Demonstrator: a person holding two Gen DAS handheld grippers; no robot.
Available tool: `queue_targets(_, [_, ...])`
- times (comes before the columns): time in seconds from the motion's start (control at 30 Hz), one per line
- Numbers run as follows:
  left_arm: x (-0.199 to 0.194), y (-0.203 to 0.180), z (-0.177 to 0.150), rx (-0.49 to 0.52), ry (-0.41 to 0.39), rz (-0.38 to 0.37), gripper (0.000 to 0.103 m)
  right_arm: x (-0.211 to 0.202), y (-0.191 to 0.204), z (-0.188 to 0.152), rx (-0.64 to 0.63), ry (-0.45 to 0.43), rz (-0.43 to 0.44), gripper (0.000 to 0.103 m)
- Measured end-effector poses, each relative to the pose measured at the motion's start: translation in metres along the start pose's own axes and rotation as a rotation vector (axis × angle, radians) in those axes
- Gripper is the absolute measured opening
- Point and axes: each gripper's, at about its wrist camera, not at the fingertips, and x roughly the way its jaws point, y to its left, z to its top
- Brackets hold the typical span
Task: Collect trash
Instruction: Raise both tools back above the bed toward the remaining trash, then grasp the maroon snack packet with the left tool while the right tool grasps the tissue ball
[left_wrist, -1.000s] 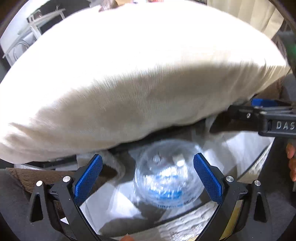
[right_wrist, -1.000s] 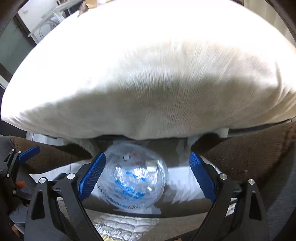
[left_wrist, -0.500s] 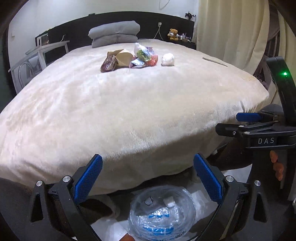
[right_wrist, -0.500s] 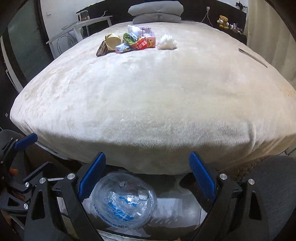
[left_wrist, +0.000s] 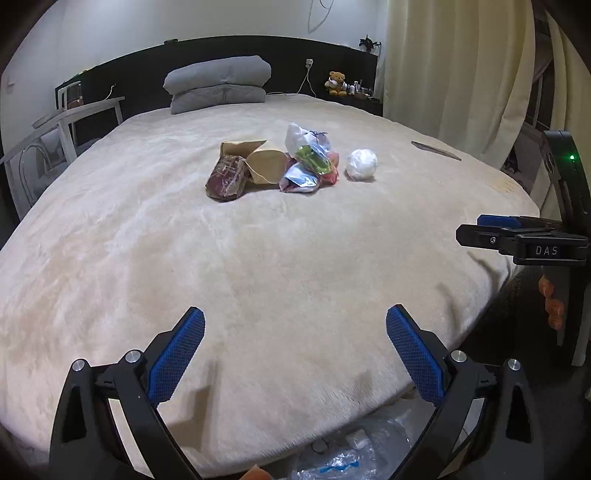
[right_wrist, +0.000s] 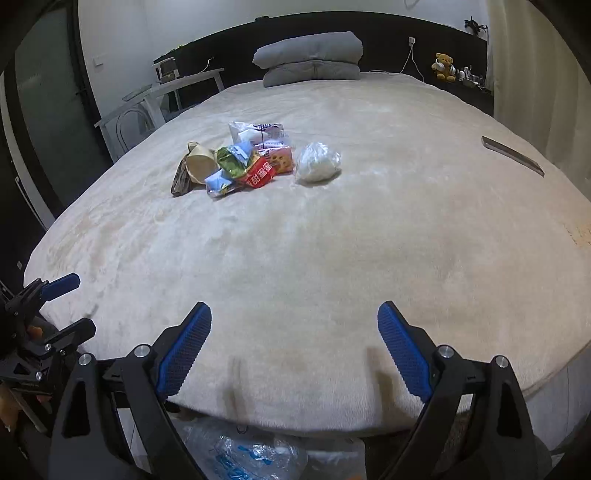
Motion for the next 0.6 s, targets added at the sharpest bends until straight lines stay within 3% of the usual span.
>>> queue_targets(0.33, [0.039, 0.046, 0.049, -0.032, -0.028, -0.027, 0.097, 0.044, -0.019, 0.053, 0.004, -0.015, 0.003, 0.090])
queue_targets(0.6, [0.083, 0.075, 0.080, -0.038, 0.013, -0.076, 0.097, 0.075, -0.026, 0.082, -0.043, -0.008, 0.005, 0.090])
